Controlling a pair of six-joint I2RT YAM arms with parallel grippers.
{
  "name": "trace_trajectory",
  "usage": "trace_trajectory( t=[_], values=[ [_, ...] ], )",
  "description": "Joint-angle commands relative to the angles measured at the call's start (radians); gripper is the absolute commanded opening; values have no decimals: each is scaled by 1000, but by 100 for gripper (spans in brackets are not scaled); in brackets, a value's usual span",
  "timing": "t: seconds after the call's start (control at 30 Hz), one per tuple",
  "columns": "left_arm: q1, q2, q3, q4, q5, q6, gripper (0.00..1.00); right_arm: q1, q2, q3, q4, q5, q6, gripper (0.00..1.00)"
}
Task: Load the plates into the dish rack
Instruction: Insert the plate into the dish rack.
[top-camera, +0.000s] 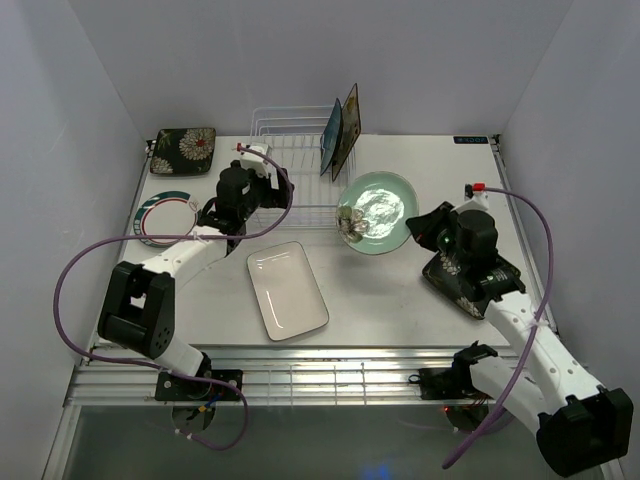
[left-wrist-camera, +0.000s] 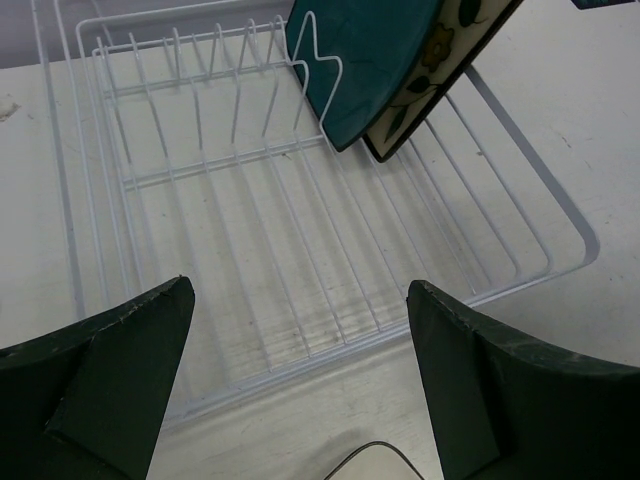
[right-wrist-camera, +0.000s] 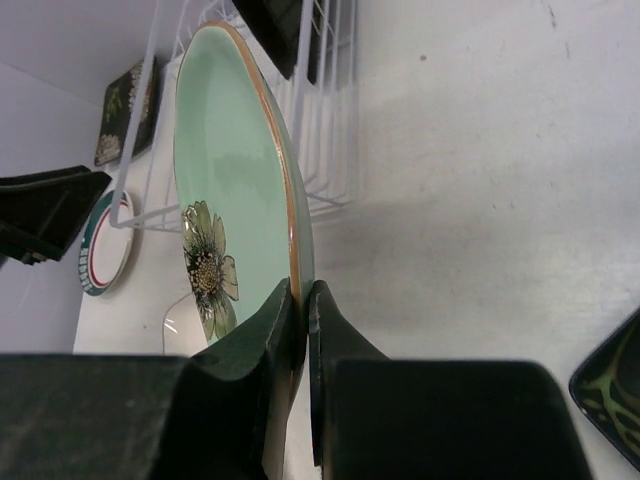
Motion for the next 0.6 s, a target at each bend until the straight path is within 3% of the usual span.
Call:
trace_trajectory(
  t=[0.0,0.3,0.57],
  values=[
    [17,-27,31,11,-10,-25,98,10,34,163,278,-27,-12,8],
    [22,-16,36,11,-7,-23,98,33,282,399,289,0,-60,8],
    [22,-1,37,11,22,-17,97,63,540,718,227,37,-112,8]
  ],
)
